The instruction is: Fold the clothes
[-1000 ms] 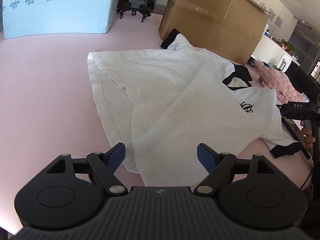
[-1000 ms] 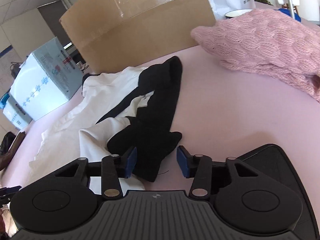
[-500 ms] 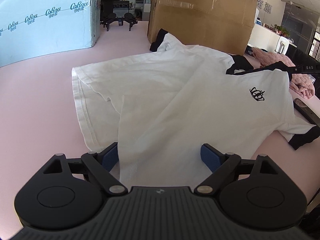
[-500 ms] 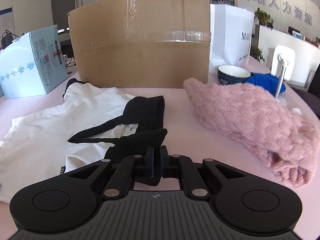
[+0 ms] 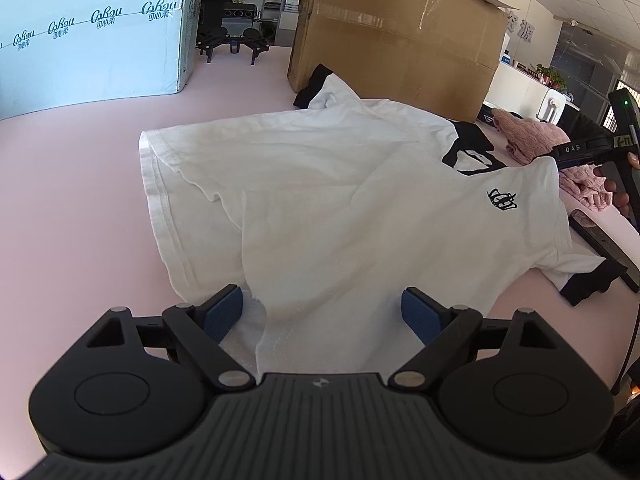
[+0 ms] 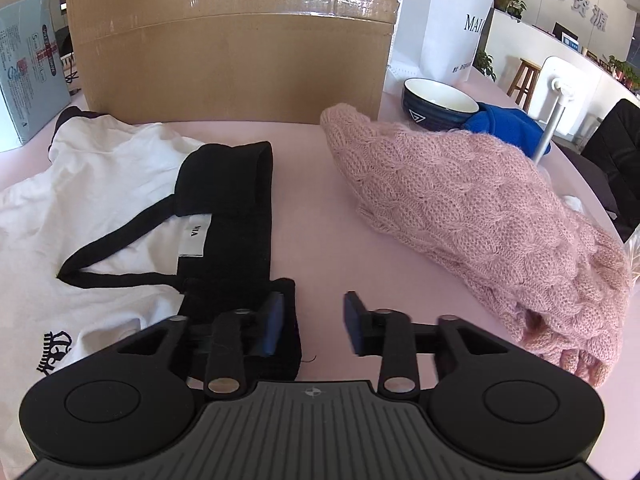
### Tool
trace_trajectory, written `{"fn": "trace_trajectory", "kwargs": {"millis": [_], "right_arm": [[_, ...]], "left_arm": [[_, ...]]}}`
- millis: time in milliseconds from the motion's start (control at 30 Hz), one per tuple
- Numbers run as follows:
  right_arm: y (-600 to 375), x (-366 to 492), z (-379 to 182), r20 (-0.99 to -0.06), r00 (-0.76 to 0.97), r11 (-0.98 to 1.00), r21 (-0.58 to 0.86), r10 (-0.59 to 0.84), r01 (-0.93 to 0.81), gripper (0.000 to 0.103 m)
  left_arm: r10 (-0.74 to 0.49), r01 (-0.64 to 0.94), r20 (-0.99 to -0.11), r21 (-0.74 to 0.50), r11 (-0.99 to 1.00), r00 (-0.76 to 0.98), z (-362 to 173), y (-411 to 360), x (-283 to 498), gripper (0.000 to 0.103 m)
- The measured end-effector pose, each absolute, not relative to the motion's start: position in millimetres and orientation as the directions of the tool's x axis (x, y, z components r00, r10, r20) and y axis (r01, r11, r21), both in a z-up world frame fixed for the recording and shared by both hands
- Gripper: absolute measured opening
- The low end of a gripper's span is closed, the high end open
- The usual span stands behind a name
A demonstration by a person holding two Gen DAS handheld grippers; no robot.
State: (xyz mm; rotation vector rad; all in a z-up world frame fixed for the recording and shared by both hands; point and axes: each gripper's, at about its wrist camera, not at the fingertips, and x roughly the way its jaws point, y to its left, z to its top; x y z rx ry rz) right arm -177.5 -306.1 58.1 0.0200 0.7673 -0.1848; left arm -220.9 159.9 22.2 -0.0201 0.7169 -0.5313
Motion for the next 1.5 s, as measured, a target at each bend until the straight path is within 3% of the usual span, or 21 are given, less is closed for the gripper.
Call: {"fn": "trace_trajectory", "kwargs": {"millis": [67,133,367,467,533,600,733,833,1000,1033,1067,1100,1133,1233,1367,1433,1500], "right_arm": [[-299.8,-171.3,64.9,-0.671,0.725,0.986,-0.065,-0.155,0.150,0.064],[-293.9,-156.9,66.7,-0.657,0.736,0.984,-0.054,-0.162,0.168,0.072],[-272.5,-85.0,46.8,-0.640,0.747,0.978,-0.036,-0.179,0.203,0.070],[-270.9,-63.8,40.2,-0.660,0.728,0.972,-0.012,-0.184,0.234,0.053],[-269.3,-55.1,34.0,-0.691,0.699,0.969,-0.007,-0.184,0.248,0.035],[-268.5,-53.1,29.5,-0.703,0.687,0.967,-0.004,-0.184,0.255,0.031],[-274.4,-58.0,27.2,-0.705,0.684,0.956,0.029,-0.187,0.291,0.007],[-278.9,-62.1,27.6,-0.711,0.681,0.950,0.056,-0.178,0.306,0.003],[-283.1,-67.3,32.5,-0.681,0.714,0.945,0.102,-0.160,0.310,0.003],[-284.1,-67.5,34.4,-0.669,0.730,0.950,0.116,-0.142,0.290,0.009],[-284.9,-65.0,35.3,-0.663,0.740,0.958,0.128,-0.111,0.258,0.019],[-285.9,-62.2,36.3,-0.658,0.748,0.965,0.133,-0.084,0.225,0.054],[-286.9,-60.5,36.9,-0.643,0.760,0.966,0.130,-0.088,0.222,0.067],[-292.3,-52.8,38.5,-0.630,0.768,0.958,0.131,-0.117,0.253,0.065],[-304.9,-40.8,33.6,-0.660,0.751,0.937,0.250,-0.019,0.243,0.059],[-307.4,-36.8,30.1,-0.668,0.744,0.928,0.278,0.002,0.247,0.044],[-306.1,-35.1,27.5,-0.669,0.743,0.928,0.282,0.009,0.242,0.036]], "left_arm": [[-0.487,0.456,-0.613,-0.221,0.862,0.623,21.7,163.3,-219.4,0.085],[-0.492,0.457,-0.604,-0.226,0.860,0.627,20.5,164.2,-221.3,0.085],[-0.501,0.460,-0.573,-0.229,0.858,0.649,15.8,165.2,-225.1,0.086],[-0.544,0.458,-0.545,-0.299,0.837,0.638,14.1,176.1,-222.2,0.086],[-0.562,0.457,-0.532,-0.328,0.827,0.633,13.5,180.1,-220.6,0.086],[-0.565,0.459,-0.528,-0.331,0.824,0.634,13.3,180.1,-220.6,0.087],[-0.564,0.461,-0.528,-0.327,0.825,0.635,13.6,178.4,-221.4,0.087],[-0.562,0.462,-0.529,-0.323,0.826,0.636,13.8,177.7,-221.4,0.087],[-0.558,0.462,-0.530,-0.316,0.829,0.639,13.5,176.5,-222.0,0.087],[-0.557,0.462,-0.530,-0.314,0.830,0.640,13.5,176.2,-222.1,0.087],[-0.555,0.462,-0.530,-0.311,0.830,0.641,13.4,175.8,-222.3,0.087],[-0.554,0.462,-0.530,-0.309,0.831,0.642,13.3,175.5,-222.6,0.087],[-0.554,0.463,-0.530,-0.308,0.831,0.642,13.2,175.5,-222.7,0.087],[-0.556,0.463,-0.528,-0.312,0.830,0.642,13.0,176.5,-223.2,0.087],[-0.581,0.460,-0.512,-0.355,0.814,0.632,12.1,183.2,-220.8,0.087],[-0.597,0.456,-0.502,-0.385,0.802,0.626,11.4,187.4,-219.3,0.087],[-0.613,0.453,-0.492,-0.415,0.789,0.618,10.6,191.9,-217.4,0.087]]}}
